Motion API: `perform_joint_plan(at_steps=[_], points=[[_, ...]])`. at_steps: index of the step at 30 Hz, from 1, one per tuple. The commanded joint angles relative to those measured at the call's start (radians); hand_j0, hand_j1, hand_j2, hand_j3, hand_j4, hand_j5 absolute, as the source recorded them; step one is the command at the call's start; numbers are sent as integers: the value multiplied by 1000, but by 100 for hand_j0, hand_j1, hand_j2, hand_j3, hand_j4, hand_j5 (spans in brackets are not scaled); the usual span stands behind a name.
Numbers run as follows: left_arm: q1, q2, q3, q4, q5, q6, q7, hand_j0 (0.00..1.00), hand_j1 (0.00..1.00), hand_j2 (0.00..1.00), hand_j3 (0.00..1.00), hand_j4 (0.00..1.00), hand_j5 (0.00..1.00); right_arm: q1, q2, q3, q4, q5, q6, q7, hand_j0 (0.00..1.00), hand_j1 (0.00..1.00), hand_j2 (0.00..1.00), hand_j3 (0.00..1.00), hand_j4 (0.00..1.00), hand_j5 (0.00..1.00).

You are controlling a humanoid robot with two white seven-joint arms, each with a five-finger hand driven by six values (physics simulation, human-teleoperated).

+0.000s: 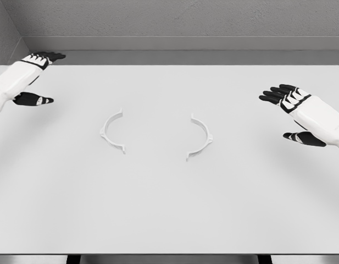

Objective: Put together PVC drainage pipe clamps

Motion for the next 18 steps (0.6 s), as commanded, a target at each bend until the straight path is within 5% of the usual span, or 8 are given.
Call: perform_joint_plan(at_steps=[1, 5, 8, 13, 18], points=[[2, -1, -20, -2, 4, 0, 1, 100, 100, 100, 100, 100, 100, 0, -1, 0, 0, -7, 1, 0, 100, 100, 100, 100, 100, 100], [25, 10, -20, -22, 7, 0, 2, 100, 100, 100, 100, 100, 100, -3, 5, 5, -4, -5, 1, -2, 100, 100, 100, 100, 100, 100], [97, -1, -23, -45, 2, 0, 1, 100, 100, 100, 100, 100, 100, -109, 62, 140, -8, 81, 3, 4, 100, 100, 100, 100, 100, 100], [95, -78, -33, -54, -1, 0, 1, 100, 100, 100, 100, 100, 100, -207, 191, 249, 40, 176, 110, 61, 100, 100, 100, 100, 100, 100], [63, -95, -115, -49, -10, 0, 1, 100, 100, 100, 100, 100, 100, -275, 211, 326, 94, 216, 182, 59, 100, 100, 100, 100, 100, 100]])
